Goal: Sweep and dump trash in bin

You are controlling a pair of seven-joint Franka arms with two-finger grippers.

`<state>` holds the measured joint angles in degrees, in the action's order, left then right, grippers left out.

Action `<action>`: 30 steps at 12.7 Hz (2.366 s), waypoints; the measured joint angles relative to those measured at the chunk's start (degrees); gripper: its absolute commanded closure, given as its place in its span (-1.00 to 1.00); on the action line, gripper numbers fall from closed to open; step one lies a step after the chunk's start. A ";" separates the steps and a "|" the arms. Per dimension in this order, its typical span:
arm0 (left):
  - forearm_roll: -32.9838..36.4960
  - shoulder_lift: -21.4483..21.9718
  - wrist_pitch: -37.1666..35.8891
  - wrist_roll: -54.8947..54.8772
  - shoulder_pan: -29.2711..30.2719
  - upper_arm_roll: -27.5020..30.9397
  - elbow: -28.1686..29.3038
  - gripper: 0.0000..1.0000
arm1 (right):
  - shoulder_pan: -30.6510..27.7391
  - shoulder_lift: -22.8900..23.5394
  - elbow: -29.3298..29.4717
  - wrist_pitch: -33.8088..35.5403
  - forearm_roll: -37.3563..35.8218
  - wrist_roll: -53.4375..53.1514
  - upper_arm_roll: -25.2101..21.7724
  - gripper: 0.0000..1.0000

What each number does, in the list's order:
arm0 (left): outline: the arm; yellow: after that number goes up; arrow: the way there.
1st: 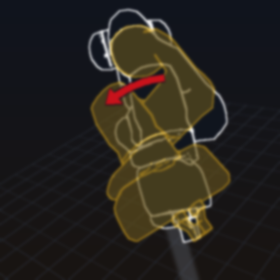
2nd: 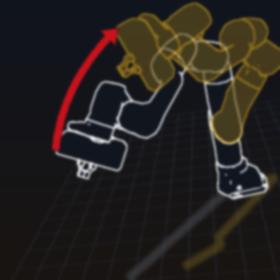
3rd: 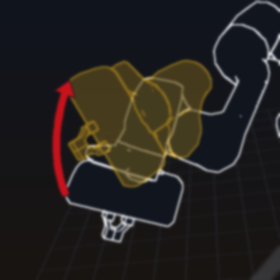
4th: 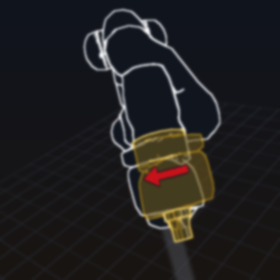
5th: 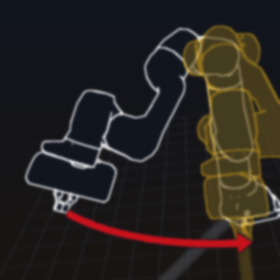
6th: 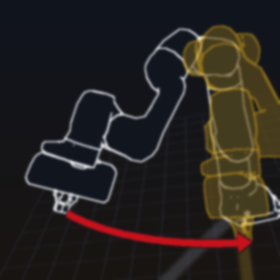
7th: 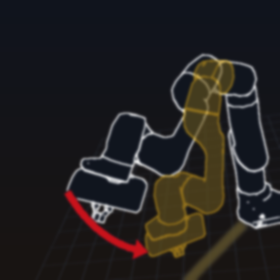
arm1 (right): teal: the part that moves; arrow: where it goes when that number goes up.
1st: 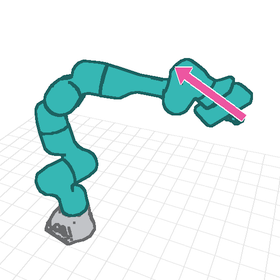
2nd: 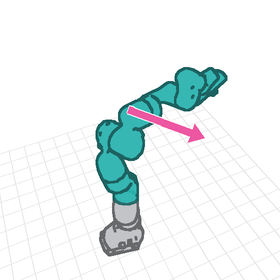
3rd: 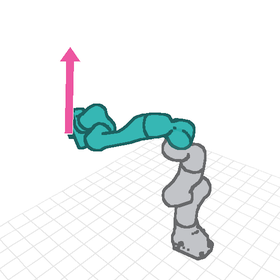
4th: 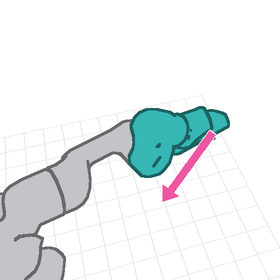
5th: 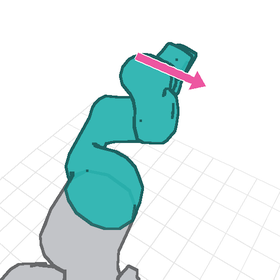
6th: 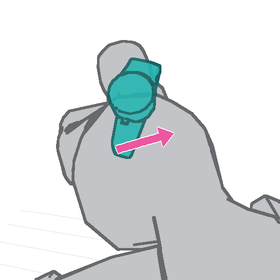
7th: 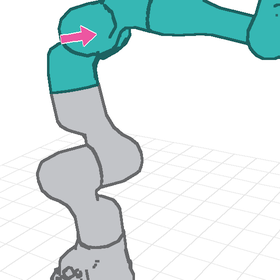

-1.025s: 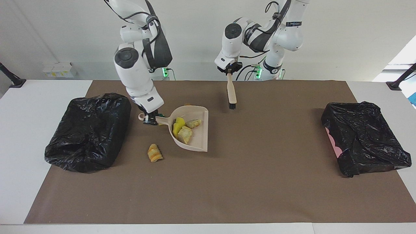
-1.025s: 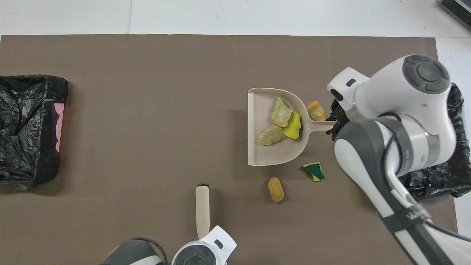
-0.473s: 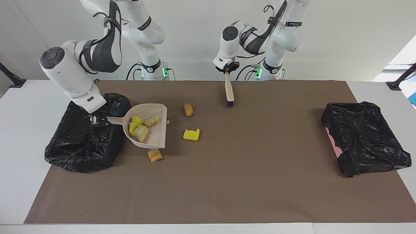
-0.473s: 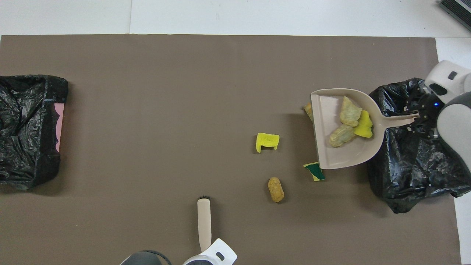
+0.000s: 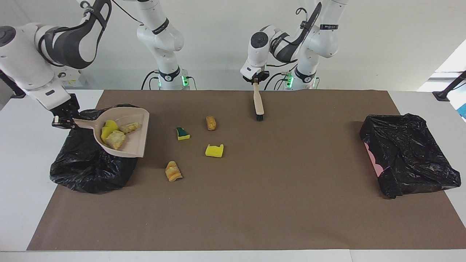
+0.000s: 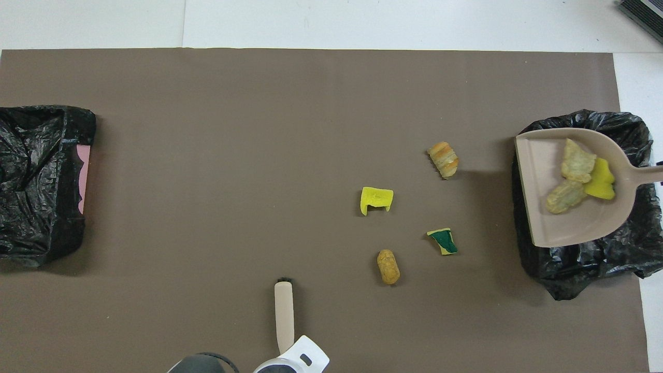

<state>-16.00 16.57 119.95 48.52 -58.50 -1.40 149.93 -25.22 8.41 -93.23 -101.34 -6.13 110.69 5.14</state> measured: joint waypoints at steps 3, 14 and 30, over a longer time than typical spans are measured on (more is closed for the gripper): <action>0.00 -0.32 0.93 -2.14 0.55 0.57 -0.93 -1.00 | -4.38 0.03 0.09 -1.37 -7.56 0.71 -0.10 1.00; 15.49 -6.48 -12.98 -31.85 27.42 1.89 -36.03 -1.00 | 3.71 -1.95 0.84 0.45 -39.48 -15.73 0.71 1.00; 13.41 -12.59 -33.35 -58.11 53.72 2.38 -62.21 -1.00 | 11.42 -5.83 -2.19 4.40 -14.07 -35.69 4.65 1.00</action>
<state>-2.59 3.98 86.60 -9.60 -4.78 0.98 87.72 -13.80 2.58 -95.41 -96.94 -20.19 75.00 9.78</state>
